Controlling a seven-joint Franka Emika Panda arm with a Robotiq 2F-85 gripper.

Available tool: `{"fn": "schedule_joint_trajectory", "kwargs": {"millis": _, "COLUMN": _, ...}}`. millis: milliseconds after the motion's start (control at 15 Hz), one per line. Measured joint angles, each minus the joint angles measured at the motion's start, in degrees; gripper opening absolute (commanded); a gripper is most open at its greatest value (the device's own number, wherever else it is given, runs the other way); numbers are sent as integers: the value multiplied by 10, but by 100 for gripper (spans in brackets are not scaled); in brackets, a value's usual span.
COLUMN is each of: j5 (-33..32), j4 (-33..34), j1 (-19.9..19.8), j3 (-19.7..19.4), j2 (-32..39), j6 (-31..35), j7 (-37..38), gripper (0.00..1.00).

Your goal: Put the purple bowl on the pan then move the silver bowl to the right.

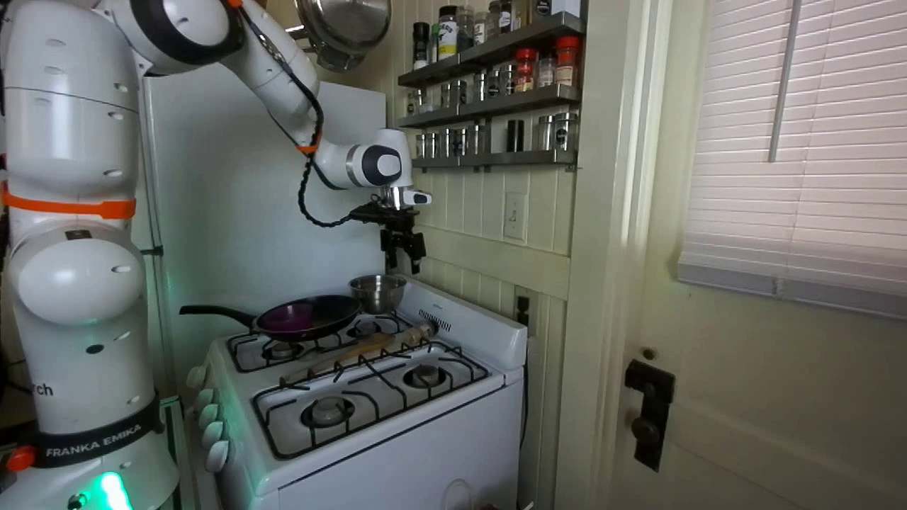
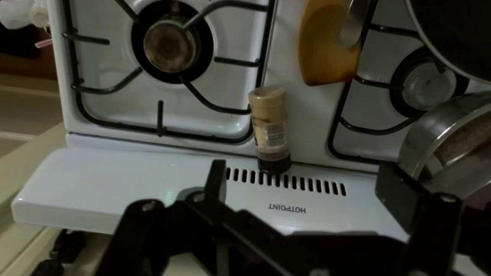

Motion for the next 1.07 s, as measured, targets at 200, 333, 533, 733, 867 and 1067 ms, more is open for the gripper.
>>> {"fn": "schedule_joint_trajectory", "kwargs": {"millis": 200, "j5": -27, "j4": 78, "j1": 17, "j3": 2, "j2": 82, "j6": -2, "j7": 0, "gripper": 100}}
{"fn": "schedule_joint_trajectory", "kwargs": {"millis": 333, "j5": -44, "j4": 124, "j1": 32, "j3": 1, "j2": 126, "j6": -8, "j7": 0, "gripper": 100}}
{"fn": "schedule_joint_trajectory", "kwargs": {"millis": 533, "j5": -64, "j4": 190, "j1": 58, "j3": -1, "j2": 177, "j6": -34, "j7": 0, "gripper": 100}}
{"fn": "schedule_joint_trajectory", "kwargs": {"millis": 733, "j5": -74, "j4": 246, "j1": 83, "j3": -3, "j2": 216, "j6": -67, "j7": 0, "gripper": 100}}
{"fn": "schedule_joint_trajectory", "kwargs": {"millis": 867, "j5": -75, "j4": 278, "j1": 95, "j3": -4, "j2": 238, "j6": -94, "j7": -1, "gripper": 100}}
{"fn": "schedule_joint_trajectory", "kwargs": {"millis": 1067, "j5": -65, "j4": 318, "j1": 99, "j3": -1, "j2": 269, "j6": -149, "j7": -31, "gripper": 100}}
